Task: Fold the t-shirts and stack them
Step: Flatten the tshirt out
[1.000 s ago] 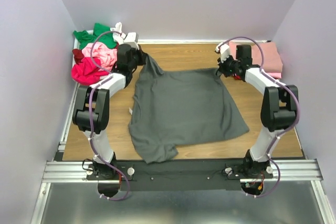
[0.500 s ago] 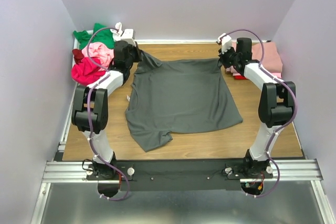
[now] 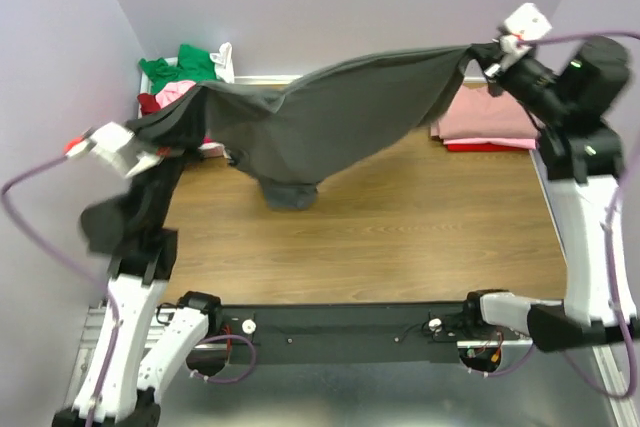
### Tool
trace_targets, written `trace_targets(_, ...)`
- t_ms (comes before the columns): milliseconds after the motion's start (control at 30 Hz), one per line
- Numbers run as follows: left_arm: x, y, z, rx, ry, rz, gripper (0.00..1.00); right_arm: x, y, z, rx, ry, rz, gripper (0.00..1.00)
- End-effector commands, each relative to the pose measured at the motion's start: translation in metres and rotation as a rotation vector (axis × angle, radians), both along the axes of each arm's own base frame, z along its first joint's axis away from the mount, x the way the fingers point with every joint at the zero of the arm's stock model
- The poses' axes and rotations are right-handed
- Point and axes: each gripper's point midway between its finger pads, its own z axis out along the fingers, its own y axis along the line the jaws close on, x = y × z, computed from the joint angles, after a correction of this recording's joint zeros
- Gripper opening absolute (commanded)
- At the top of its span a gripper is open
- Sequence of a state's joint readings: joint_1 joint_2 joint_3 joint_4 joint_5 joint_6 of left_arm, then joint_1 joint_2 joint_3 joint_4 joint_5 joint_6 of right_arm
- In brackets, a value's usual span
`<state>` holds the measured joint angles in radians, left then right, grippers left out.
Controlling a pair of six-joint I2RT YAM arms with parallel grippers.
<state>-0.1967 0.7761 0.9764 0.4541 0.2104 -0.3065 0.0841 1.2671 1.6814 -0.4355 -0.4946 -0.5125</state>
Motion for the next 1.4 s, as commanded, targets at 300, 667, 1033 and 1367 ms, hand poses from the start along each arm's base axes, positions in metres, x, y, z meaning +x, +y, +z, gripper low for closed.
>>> trace_targets(300,-0.154,0.001,0.119,-0.067,-0.306,-0.213,0.0,-0.158,-0.013,0.129,0.038,-0.278,0.005,0.01)
trace_targets(667,0.011,-0.013,-0.022,-0.047,0.085,-0.087,0.0,-0.034,-0.028,-0.025,-0.075,0.06,-0.104,0.0)
trace_targets(1033,0.214,-0.019,-0.298,0.038,0.704,0.106,0.0,0.11,-0.007,-0.29,-0.062,0.434,-0.058,0.0)
trace_targets(1367,0.282,-0.003,-0.368,0.148,0.895,0.177,0.0,0.166,-0.003,-0.357,-0.084,0.537,-0.122,0.01)
